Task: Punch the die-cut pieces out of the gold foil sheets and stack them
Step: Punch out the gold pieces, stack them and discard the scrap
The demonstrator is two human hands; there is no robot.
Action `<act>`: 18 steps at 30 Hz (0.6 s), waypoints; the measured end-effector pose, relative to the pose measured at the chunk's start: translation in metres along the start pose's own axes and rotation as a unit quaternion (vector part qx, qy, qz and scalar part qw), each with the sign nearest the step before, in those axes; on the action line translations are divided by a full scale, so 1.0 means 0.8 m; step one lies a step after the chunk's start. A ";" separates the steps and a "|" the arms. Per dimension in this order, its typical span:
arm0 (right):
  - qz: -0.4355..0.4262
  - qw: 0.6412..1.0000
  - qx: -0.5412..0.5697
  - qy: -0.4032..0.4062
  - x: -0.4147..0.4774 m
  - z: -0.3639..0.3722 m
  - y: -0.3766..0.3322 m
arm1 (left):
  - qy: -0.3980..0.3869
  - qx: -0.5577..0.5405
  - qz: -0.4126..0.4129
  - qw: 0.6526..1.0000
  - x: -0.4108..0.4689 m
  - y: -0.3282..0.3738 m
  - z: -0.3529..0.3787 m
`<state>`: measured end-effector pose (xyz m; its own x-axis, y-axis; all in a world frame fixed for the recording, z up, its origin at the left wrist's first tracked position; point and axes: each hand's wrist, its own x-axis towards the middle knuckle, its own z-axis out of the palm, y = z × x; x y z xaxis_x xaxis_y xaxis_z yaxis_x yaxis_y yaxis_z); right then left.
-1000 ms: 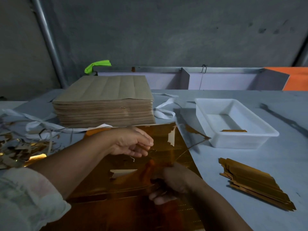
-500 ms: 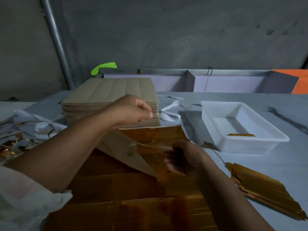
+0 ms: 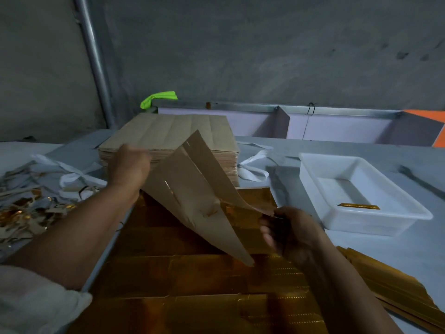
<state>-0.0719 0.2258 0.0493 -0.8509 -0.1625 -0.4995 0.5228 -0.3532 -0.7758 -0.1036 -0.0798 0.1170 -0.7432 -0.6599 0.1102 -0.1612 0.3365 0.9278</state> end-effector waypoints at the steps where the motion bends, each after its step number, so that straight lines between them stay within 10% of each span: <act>1: -0.002 1.000 0.008 -0.002 0.001 0.000 0.000 | -0.025 -0.028 -0.074 0.997 0.002 -0.016 0.005; 7: -0.022 1.000 -0.011 -0.011 0.004 -0.008 0.005 | -0.120 -0.200 -0.395 0.888 -0.007 -0.084 0.009; 18: 0.059 0.986 -0.150 0.035 0.011 -0.020 0.049 | -0.241 -0.234 -0.370 0.866 0.027 -0.069 0.019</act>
<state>-0.0578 0.2250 0.0084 -0.7832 -0.1187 -0.6103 0.6184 -0.0459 -0.7846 -0.1207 -0.1025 0.0632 -0.7517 -0.1833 -0.6335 -0.5127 -0.4418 0.7362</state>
